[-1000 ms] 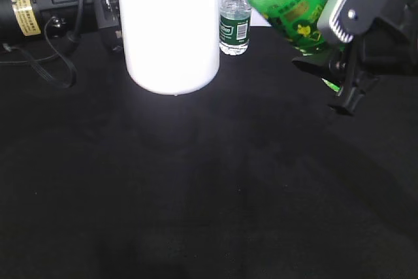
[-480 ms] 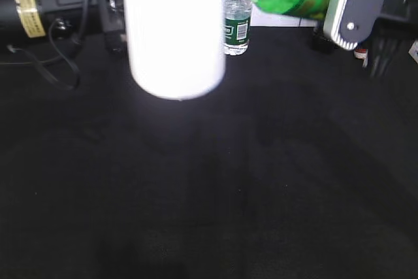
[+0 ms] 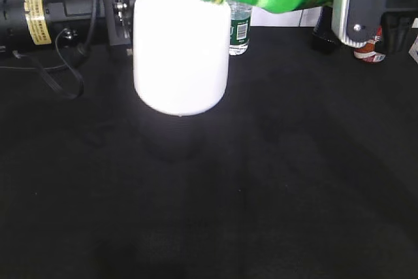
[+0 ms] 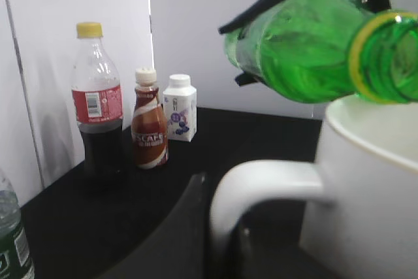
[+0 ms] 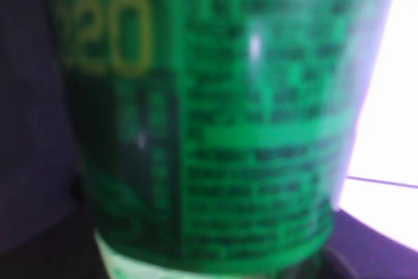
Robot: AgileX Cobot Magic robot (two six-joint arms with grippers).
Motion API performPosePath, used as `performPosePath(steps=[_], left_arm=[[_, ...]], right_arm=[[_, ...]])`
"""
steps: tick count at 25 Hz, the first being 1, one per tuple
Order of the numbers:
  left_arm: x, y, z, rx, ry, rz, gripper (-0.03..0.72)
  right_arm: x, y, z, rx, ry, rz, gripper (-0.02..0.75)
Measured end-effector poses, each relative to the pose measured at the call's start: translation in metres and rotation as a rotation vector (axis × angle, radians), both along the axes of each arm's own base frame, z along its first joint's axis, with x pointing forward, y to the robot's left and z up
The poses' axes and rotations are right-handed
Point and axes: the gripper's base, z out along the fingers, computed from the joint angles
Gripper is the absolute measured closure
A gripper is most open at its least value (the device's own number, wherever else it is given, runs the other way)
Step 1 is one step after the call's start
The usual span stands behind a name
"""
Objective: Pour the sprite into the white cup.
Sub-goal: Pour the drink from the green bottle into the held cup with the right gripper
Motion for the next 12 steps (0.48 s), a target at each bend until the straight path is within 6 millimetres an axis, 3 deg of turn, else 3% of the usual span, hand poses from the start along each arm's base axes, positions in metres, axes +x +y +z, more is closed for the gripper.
performPosePath(steps=[12], left_arm=[[-0.0007,0.0001,-0.0051,0.058,-0.012,-0.008,0.655]], right_arm=[[0.0026,-0.0009,0.0082,-0.160,-0.114,0.051,0.362]])
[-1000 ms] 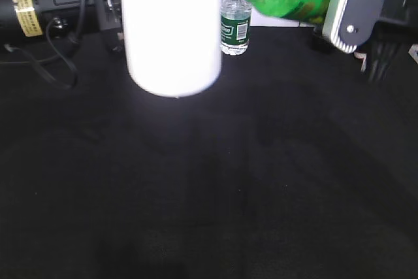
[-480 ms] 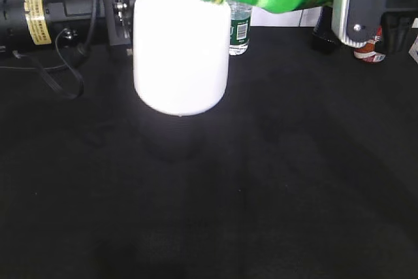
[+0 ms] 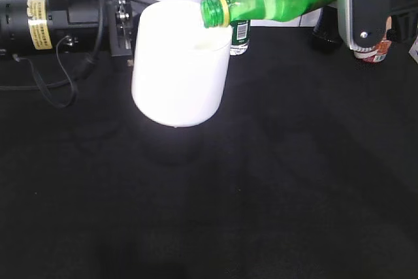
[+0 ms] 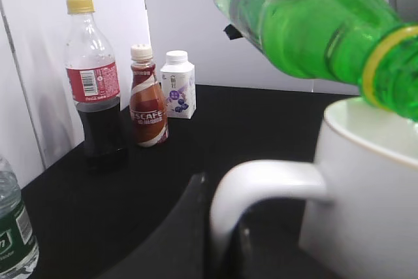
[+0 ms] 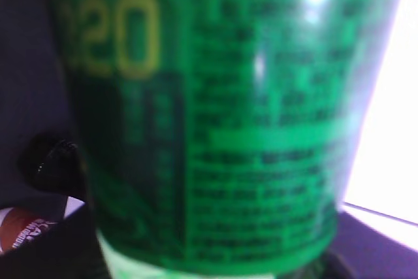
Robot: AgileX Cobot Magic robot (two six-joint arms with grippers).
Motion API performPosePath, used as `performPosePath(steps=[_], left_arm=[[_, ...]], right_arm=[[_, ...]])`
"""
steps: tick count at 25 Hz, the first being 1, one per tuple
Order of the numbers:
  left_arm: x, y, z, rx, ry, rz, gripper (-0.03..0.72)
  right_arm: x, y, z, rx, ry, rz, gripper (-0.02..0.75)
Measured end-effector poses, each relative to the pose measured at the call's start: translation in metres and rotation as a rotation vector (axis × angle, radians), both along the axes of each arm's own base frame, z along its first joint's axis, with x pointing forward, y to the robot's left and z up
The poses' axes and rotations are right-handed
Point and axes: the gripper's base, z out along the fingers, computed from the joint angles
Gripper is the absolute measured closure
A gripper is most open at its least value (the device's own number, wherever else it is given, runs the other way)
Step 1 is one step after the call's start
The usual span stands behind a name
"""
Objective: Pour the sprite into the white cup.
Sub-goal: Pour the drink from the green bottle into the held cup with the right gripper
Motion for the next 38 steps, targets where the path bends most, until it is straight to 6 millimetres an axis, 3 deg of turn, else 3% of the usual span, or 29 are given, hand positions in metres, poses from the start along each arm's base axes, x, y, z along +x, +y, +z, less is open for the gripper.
performPosePath(steps=[38], left_arm=[[0.005,0.001,0.004,-0.046,-0.002,0.049,0.654]], right_arm=[[0.003,0.000,0.011,-0.017,-0.047,-0.009,0.362]])
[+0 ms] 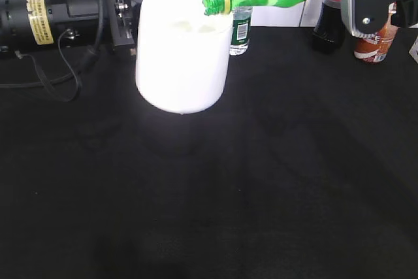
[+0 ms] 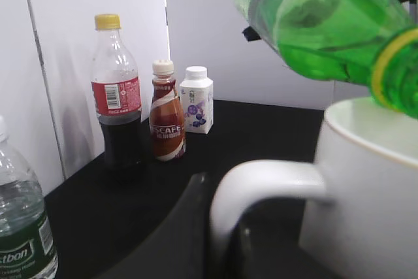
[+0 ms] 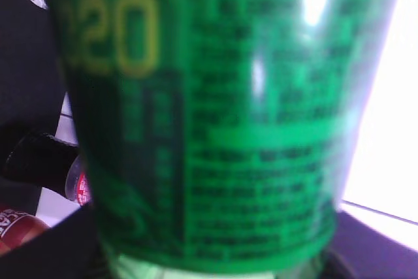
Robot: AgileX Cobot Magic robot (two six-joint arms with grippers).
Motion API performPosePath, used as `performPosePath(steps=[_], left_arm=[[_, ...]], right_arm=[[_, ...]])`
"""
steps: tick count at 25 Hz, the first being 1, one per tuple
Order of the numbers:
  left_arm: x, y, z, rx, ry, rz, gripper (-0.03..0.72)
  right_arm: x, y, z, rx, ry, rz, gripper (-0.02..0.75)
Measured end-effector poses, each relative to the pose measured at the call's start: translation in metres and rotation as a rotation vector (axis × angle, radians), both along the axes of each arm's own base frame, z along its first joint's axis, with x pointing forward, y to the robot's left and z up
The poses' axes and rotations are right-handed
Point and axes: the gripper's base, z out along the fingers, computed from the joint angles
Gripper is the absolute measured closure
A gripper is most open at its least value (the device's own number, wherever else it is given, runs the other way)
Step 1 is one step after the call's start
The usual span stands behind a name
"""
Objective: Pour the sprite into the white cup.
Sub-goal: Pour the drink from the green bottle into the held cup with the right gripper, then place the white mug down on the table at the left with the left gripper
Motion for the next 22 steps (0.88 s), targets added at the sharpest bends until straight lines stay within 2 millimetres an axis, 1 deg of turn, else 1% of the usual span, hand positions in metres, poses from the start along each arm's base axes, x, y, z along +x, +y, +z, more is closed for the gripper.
performPosePath(steps=[3,5,7,9,13,14,15,17,19,21,22], left_arm=[[0.000,0.000,0.000,-0.003,0.000,0.001,0.654],[0.000,0.000,0.002,-0.024,0.004,0.002,0.654],[0.000,0.000,0.003,-0.039,0.006,0.002,0.654],[0.000,0.000,0.004,-0.042,0.005,0.005,0.654],[0.001,0.000,0.004,-0.045,-0.001,0.009,0.654],[0.001,0.000,0.004,-0.044,-0.004,0.009,0.654],[0.001,0.000,0.004,-0.043,-0.006,0.009,0.654],[0.002,0.003,0.004,-0.044,-0.006,0.017,0.654],[0.005,0.010,0.003,-0.036,-0.012,0.033,0.654],[0.011,0.023,0.003,-0.024,-0.022,0.064,0.654],[0.014,0.030,0.002,-0.017,-0.025,0.081,0.654]], right_arm=[[0.000,0.000,0.000,0.024,0.011,-0.009,0.362],[0.000,0.000,0.000,0.088,0.039,-0.032,0.362],[0.001,-0.001,0.000,0.186,0.081,-0.081,0.362],[0.000,0.000,0.000,0.242,0.108,-0.085,0.362],[-0.001,0.003,0.002,0.438,0.194,-0.113,0.362],[-0.001,0.003,0.003,0.619,0.270,-0.170,0.362],[-0.001,0.004,0.004,0.763,0.330,-0.214,0.362],[0.000,0.006,0.009,1.087,0.445,-0.265,0.362],[0.001,0.005,0.012,1.370,0.552,-0.331,0.362],[0.001,0.006,0.017,1.550,0.613,-0.323,0.362],[0.000,0.007,0.016,1.621,0.645,-0.306,0.362]])
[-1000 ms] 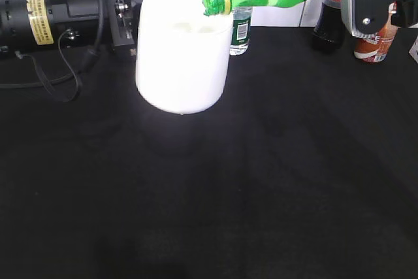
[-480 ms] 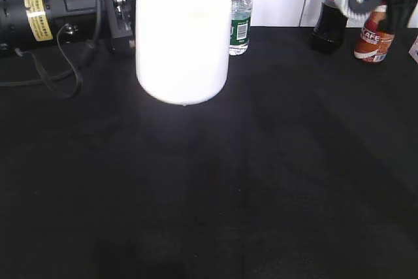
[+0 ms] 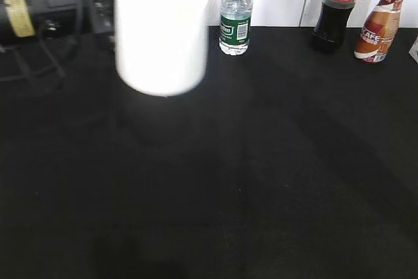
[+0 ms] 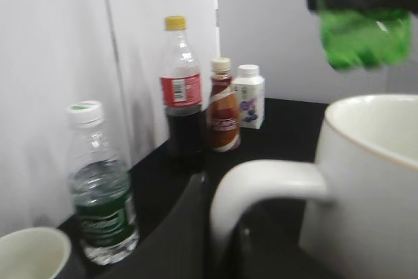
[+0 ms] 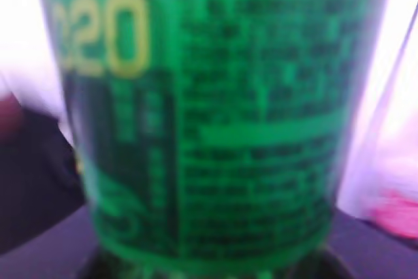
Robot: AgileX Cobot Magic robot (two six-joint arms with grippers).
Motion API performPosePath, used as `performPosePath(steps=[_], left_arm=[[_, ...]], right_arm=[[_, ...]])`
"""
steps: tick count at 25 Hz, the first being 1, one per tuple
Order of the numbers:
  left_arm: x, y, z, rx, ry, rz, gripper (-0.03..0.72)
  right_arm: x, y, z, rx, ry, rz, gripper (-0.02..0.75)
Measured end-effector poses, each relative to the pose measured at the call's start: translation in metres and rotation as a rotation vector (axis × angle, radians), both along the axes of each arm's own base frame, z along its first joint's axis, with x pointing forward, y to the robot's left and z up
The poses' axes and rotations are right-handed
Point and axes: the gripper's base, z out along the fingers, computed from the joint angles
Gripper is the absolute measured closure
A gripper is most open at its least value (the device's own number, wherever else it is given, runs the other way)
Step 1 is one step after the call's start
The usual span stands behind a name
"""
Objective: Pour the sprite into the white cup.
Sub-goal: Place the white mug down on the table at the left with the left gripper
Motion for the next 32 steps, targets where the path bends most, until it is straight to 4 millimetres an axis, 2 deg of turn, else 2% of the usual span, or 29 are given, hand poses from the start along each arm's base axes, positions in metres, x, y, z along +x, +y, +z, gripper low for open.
performPosePath(steps=[1,3,5,6,7,9,10,11,13,18,21,23,27,32], left_arm=[[0.002,0.006,0.000,0.006,-0.002,0.014,0.654],[0.006,0.017,-0.001,0.013,-0.005,0.043,0.654],[0.008,0.025,-0.002,0.029,-0.008,0.055,0.654],[0.009,0.030,-0.002,0.065,-0.015,0.068,0.654],[0.010,0.041,0.000,0.136,-0.028,0.126,0.654],[0.013,0.059,0.007,0.140,-0.036,0.211,0.654],[0.014,0.075,0.012,0.112,-0.028,0.292,0.654],[0.015,0.102,0.012,0.065,0.002,0.436,0.654],[0.011,0.130,-0.003,0.013,0.031,0.612,0.654],[-0.021,0.160,-0.042,-0.124,0.007,1.028,0.654],[-0.025,0.163,-0.048,-0.142,0.006,1.094,0.654],[-0.020,0.156,-0.063,-0.109,0.020,1.102,0.654],[-0.011,0.159,-0.130,-0.023,0.224,1.215,0.654],[0.023,0.160,-0.142,-0.064,0.160,1.195,0.657]], right_arm=[[-0.002,0.000,-0.007,0.055,0.030,0.000,0.362],[-0.008,-0.001,-0.035,0.085,0.088,0.008,0.362],[-0.010,-0.001,-0.066,0.015,0.110,0.023,0.362],[-0.011,-0.003,-0.073,-0.003,0.095,0.022,0.362],[-0.012,-0.004,-0.075,-0.022,0.076,0.012,0.362],[-0.011,-0.004,-0.072,-0.032,0.040,0.006,0.362],[-0.011,-0.004,-0.072,-0.034,0.035,0.006,0.362],[-0.011,-0.005,-0.072,-0.035,0.034,0.006,0.362],[-0.011,-0.004,-0.071,-0.034,0.028,0.007,0.362],[-0.011,-0.004,-0.069,-0.031,0.002,0.016,0.362],[-0.011,-0.003,-0.067,-0.019,-0.023,0.022,0.362],[-0.011,-0.003,-0.066,-0.014,-0.032,0.023,0.362],[-0.011,-0.003,-0.065,-0.013,-0.041,0.027,0.362],[-0.012,-0.001,-0.065,-0.034,-0.052,0.045,0.362]])
